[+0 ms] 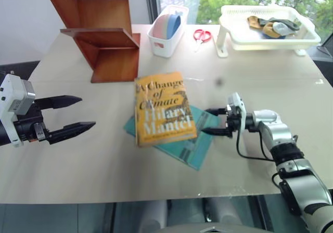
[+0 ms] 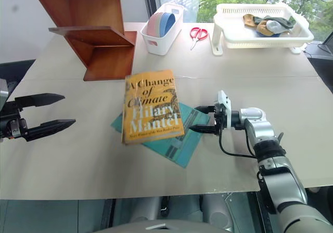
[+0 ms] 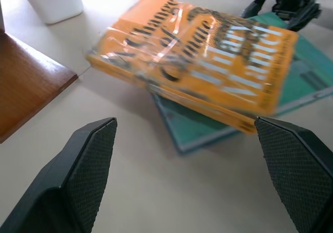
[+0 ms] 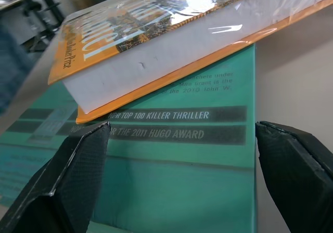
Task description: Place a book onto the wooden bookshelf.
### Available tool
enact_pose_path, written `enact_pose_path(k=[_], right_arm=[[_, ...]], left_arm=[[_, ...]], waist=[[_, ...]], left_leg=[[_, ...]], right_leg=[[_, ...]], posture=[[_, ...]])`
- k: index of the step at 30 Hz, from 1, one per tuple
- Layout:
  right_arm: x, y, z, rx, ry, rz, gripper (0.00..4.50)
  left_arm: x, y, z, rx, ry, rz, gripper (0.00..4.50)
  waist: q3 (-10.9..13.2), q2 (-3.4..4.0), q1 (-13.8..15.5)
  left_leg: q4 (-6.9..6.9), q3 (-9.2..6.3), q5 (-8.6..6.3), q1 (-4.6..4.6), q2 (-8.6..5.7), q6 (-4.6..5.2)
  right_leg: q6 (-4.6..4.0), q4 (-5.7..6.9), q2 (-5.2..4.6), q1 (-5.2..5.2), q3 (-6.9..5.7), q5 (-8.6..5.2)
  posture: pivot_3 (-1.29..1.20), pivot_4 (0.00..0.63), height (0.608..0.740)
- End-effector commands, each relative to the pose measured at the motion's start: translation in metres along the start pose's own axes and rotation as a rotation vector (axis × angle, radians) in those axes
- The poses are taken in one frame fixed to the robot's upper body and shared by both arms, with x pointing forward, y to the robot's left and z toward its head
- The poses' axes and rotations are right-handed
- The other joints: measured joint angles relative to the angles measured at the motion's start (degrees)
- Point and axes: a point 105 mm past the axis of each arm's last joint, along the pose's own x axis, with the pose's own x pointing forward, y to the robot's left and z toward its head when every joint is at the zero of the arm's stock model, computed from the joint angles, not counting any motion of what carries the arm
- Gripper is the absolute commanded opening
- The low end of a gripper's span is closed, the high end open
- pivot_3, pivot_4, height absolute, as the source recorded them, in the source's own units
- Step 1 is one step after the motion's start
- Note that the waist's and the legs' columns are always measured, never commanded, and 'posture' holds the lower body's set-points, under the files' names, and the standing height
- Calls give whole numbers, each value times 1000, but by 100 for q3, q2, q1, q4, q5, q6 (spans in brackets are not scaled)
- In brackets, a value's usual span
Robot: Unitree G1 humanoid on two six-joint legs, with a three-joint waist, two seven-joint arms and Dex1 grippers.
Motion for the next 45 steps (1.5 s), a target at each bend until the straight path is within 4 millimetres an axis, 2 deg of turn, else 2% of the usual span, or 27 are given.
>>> enact_pose_path(k=[1, 5, 8, 14, 18, 21, 25, 29, 36, 42, 45], right_arm=[[-6, 14, -23, 66, 84, 30, 4500], [-20, 16, -17, 23, 85, -37, 4500], [-33, 22, -3, -11, 63, -70, 4500], [-68, 44, 35, -74, 16, -116, 4500], [-74, 53, 48, -129, 28, -152, 4500], [-59, 53, 53, -179, 21, -151, 4500], [-26, 50, 43, -220, 61, -70, 4500], [-5, 47, 33, -265, 116, 5, 4500], [38, 51, 39, -322, 79, 143, 4500], [60, 45, 41, -382, 89, 194, 4500], [63, 41, 42, -400, 90, 191, 4500]], left_arm=[[-5, 2, 7, 38, -18, 25, 4442], [-4, 2, 0, -2, -14, 18, 4442], [2, 1, -11, -56, -9, 5, 4442], [33, -3, -31, -214, -76, -38, 4442], [44, 6, -44, -277, -85, -27, 4442], [48, 13, -48, -286, -83, -29, 4442], [44, 22, -41, -243, -93, -47, 4442], [32, 18, -29, -192, -111, -94, 4442], [2, 16, -22, -124, -74, -61, 4442], [-2, 12, -28, -128, -50, -44, 4442], [4, 9, -33, -149, -50, -56, 4442]], waist=[[0, 0, 21], [0, 0, 36], [1, 2, 47], [6, 9, 49], [8, 13, 26], [8, 11, 19], [8, 10, 13], [9, 12, 27], [11, 13, 7], [11, 12, 22], [10, 11, 32]], left_leg=[[0, 0, 0, 0, 0, 0], [0, -3, 0, -3, -5, 0], [-3, -4, 0, -5, -16, 1], [-2, -8, 0, -10, -16, 1], [-2, -9, 1, -10, -15, 2], [-2, -4, 1, -10, -12, 2], [2, -4, 1, -10, -14, 2], [4, -3, 1, -15, -15, 2], [1, -4, 2, -19, -7, 1], [2, -4, 2, -19, -9, 1], [2, -6, 2, -19, -11, 0]], right_leg=[[0, 0, -1, 0, 0, 0], [-2, -1, -12, 0, -4, -1], [-3, -3, -32, 0, -6, -2], [-3, 3, -40, 0, -6, -2], [-3, 2, -32, 0, -7, -2], [-3, 4, -11, -4, 0, -2], [-2, 6, -10, -4, -1, -2], [-2, 5, -8, -13, -1, -2], [-3, 9, -3, -23, -1, -2], [-3, 10, -5, -22, -2, -3], [-3, 10, -7, -22, -6, -3]], posture=[[0, 150, 740], [0, 150, 740], [0, 150, 740], [0, 150, 740], [0, 150, 740], [0, 150, 740], [0, 150, 740], [0, 150, 740], [0, 150, 740], [0, 150, 740], [0, 150, 740]])
